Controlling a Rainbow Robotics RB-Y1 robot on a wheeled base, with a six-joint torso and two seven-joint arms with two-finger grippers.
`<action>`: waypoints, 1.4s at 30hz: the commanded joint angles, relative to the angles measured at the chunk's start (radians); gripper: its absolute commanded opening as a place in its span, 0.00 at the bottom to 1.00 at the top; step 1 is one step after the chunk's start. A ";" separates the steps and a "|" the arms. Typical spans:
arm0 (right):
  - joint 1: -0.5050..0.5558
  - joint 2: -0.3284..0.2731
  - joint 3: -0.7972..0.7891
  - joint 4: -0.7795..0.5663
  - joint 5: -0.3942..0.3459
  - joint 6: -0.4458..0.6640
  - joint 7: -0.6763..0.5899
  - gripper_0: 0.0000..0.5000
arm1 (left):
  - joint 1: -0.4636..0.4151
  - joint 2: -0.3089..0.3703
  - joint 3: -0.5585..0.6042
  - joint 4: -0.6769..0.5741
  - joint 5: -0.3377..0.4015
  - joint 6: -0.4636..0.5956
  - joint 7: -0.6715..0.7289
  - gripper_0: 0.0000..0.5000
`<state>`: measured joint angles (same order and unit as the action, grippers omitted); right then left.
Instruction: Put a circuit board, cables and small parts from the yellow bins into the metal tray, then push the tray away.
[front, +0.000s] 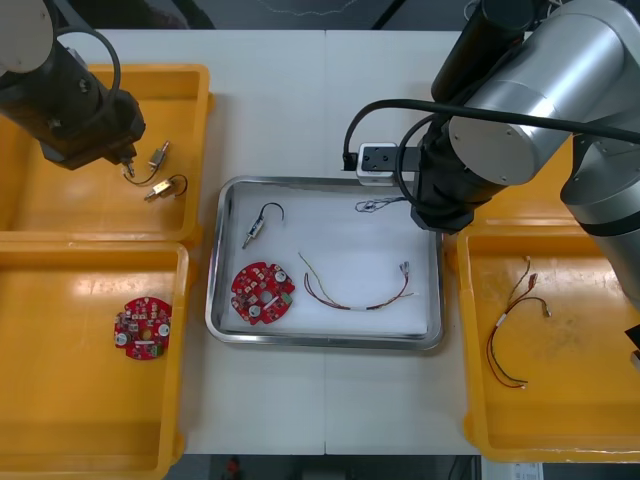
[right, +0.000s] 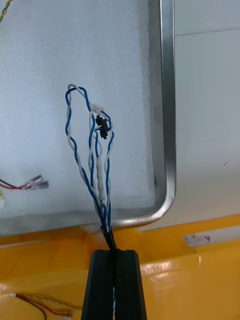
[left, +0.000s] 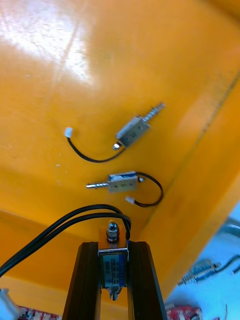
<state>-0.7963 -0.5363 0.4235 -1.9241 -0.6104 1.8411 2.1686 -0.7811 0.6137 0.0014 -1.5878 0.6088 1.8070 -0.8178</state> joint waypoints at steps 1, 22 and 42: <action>-0.024 0.019 0.064 0.022 0.026 -0.065 -0.023 0.00 | 0.020 0.049 -0.012 -0.113 0.028 0.023 -0.103 0.00; -0.023 0.078 0.224 0.217 0.069 -0.266 -0.042 0.00 | 0.056 0.080 -0.037 -0.241 0.123 0.025 -0.244 0.00; -0.023 0.082 0.216 0.224 0.077 -0.270 -0.044 1.00 | 0.056 0.078 -0.037 -0.239 0.114 0.049 -0.236 0.00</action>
<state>-0.7963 -0.4731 0.6496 -1.6890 -0.5196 1.5711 2.1519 -0.7328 0.6520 -0.0264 -1.7920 0.7230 1.8467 -1.0832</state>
